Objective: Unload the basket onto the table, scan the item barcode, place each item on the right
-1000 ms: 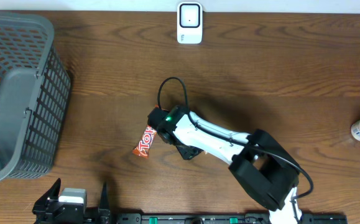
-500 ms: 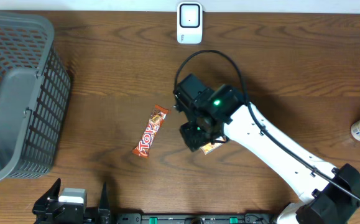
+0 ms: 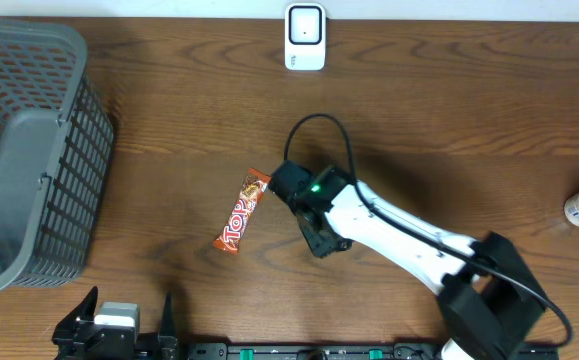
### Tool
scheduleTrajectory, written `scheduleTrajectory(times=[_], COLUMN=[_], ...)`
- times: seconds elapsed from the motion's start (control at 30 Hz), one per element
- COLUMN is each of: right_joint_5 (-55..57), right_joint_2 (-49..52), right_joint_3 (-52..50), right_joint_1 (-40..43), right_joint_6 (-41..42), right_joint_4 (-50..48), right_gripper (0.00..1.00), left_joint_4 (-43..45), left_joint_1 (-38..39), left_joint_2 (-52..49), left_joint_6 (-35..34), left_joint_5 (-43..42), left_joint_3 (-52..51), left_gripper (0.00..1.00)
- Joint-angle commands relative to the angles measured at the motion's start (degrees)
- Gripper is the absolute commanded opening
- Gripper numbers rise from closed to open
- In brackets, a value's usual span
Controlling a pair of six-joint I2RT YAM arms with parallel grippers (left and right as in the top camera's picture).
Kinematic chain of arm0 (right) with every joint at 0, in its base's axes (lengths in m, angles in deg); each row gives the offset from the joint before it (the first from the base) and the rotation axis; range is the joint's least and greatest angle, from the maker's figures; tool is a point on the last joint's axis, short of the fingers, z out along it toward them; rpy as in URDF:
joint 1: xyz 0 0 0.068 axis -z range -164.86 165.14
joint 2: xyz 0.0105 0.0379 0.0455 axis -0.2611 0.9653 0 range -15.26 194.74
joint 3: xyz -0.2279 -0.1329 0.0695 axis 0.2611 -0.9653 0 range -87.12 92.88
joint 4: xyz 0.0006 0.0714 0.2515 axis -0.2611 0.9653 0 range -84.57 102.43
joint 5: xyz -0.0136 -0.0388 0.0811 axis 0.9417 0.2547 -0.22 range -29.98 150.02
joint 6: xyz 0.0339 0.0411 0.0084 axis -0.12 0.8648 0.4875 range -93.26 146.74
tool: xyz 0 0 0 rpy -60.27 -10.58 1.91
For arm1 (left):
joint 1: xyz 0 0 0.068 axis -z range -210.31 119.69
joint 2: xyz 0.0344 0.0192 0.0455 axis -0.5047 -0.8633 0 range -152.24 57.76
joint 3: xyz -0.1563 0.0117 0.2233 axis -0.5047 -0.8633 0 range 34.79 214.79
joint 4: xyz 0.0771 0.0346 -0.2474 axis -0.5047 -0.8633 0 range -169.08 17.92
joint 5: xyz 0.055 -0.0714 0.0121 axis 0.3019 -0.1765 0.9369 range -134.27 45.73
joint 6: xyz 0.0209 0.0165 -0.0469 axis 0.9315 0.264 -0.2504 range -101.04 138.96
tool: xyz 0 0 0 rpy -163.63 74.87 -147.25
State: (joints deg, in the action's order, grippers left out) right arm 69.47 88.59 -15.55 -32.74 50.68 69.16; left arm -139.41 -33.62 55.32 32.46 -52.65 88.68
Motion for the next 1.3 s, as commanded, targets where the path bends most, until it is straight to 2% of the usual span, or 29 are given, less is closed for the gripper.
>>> scheduleTrajectory(times=[0.0, 0.23, 0.33, 0.67, 0.7, 0.8, 0.83, 0.97, 1.13, 1.27], right_joint_5=[3.1, 4.7, 5.3, 6.6, 6.6, 6.5, 6.5, 5.2, -0.8, -13.0], right_joint_2=[2.0, 3.0, 3.3, 9.9, 11.1, 13.7, 14.0, 13.8, 12.1, 8.3], right_joint_3=[-0.1, -0.1, -0.1, -0.1, -0.1, -0.1, -0.1, 0.9, 7.9, 13.3], right_joint_1=[-0.2, -0.2, -0.2, -0.7, -0.7, -1.2, -1.4, -2.5, -2.8, -2.3], right_joint_6=[1.2, 0.8, 0.6, -0.9, -0.9, -0.8, -0.7, -0.2, -0.9, -10.1], right_joint_4=[-1.4, -3.0, -3.9, -6.4, -6.4, -6.3, -6.3, -5.6, 1.9, 4.8], right_gripper=[0.46, 0.47, 0.5, 0.51, 0.46, 0.1, 0.02, 0.01, 0.01, 0.01], left_joint_4=[0.0, 0.0, 0.0, 0.0, 0.0, 0.0, 0.0, 0.0, 0.0, 0.0], left_joint_1=[0.1, 0.1, 0.1, 0.1, 0.1, 0.1, 0.1, 0.1, 0.1, 0.1], left_joint_2=[0.1, 0.1, 0.1, 0.1, 0.1, 0.1, 0.1, 0.1, 0.1, 0.1], left_joint_6=[0.1, 0.1, 0.1, 0.1, 0.1, 0.1, 0.1, 0.1, 0.1, 0.1], left_joint_5=[0.5, 0.5, 0.5, 0.5, 0.5, 0.5, 0.5, 0.5, 0.5, 0.5], left_joint_3=[0.3, 0.3, 0.3, 0.3, 0.3, 0.3, 0.3, 0.3, 0.3, 0.3], left_gripper=[0.96, 0.96, 0.96, 0.96, 0.96, 0.97, 0.96, 0.96, 0.96, 0.96])
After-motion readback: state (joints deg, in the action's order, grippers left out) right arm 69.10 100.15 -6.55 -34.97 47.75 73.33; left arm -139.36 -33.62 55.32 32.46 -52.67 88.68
